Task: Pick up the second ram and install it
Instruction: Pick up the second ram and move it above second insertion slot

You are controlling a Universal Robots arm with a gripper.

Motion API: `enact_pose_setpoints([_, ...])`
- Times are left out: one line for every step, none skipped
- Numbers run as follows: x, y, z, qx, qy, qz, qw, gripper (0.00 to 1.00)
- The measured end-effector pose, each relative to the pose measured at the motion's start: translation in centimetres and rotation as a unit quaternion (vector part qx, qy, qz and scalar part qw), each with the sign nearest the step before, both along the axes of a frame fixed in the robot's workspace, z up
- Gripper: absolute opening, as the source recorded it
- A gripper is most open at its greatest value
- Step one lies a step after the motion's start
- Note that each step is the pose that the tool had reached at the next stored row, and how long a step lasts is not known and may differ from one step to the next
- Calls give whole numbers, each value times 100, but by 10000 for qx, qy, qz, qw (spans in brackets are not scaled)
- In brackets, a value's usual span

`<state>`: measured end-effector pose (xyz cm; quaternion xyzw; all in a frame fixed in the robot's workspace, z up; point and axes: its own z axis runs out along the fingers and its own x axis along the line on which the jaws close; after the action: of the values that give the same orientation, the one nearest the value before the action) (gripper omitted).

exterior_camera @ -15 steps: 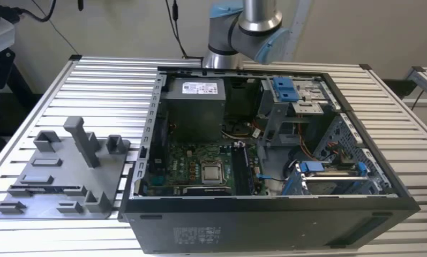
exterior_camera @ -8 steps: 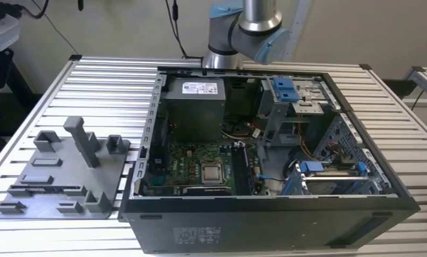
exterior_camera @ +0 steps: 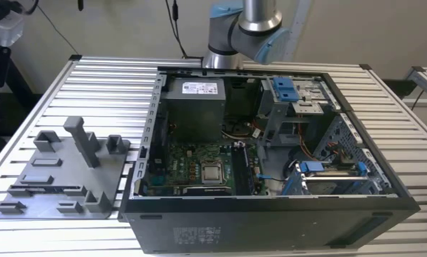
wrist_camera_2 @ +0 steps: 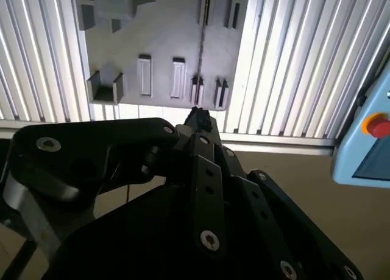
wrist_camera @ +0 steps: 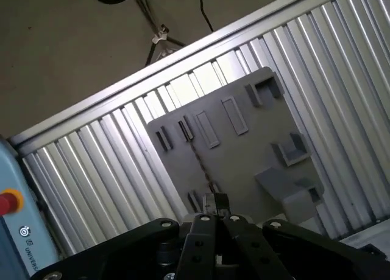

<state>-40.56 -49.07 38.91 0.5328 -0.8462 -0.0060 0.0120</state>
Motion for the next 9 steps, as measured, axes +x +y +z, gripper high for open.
enact_pose_setpoints([0, 0, 0, 0, -5, 93, 10000, 11])
enact_pose_setpoints([0, 0, -1, 0, -12, 183, 9998, 11])
enact_pose_setpoints([1, 1, -1, -1, -19, 273, 9996, 11])
enact_pose_setpoints([0, 1, -2, 0, -26, 363, 9993, 11])
enact_pose_setpoints([1, 0, -3, 0, -33, 458, 9989, 11])
enact_pose_setpoints([0, 0, -4, 0, -37, 548, 9985, 11])
enact_pose_setpoints([0, 0, -4, 0, -39, 641, 9979, 11])
enact_pose_setpoints([0, 0, -4, 0, -39, 730, 9973, 11])
enact_pose_setpoints([0, 0, -5, 1, -39, 820, 9966, 11])
